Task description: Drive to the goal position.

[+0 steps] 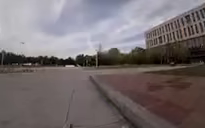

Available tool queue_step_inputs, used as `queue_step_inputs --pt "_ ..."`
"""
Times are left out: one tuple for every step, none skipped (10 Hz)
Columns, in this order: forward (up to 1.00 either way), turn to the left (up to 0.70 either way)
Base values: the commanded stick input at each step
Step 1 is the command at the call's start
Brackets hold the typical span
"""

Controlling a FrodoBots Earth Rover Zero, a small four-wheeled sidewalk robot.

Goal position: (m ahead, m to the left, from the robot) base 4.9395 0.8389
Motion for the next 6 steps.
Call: queue_step_inputs --pt "0.96 0.38" --pt "0.97 0.38" --pt "0.97 0.38" --pt "0.97 0.38" --pt "0.97 0.37" --pt "0.97 0.01"
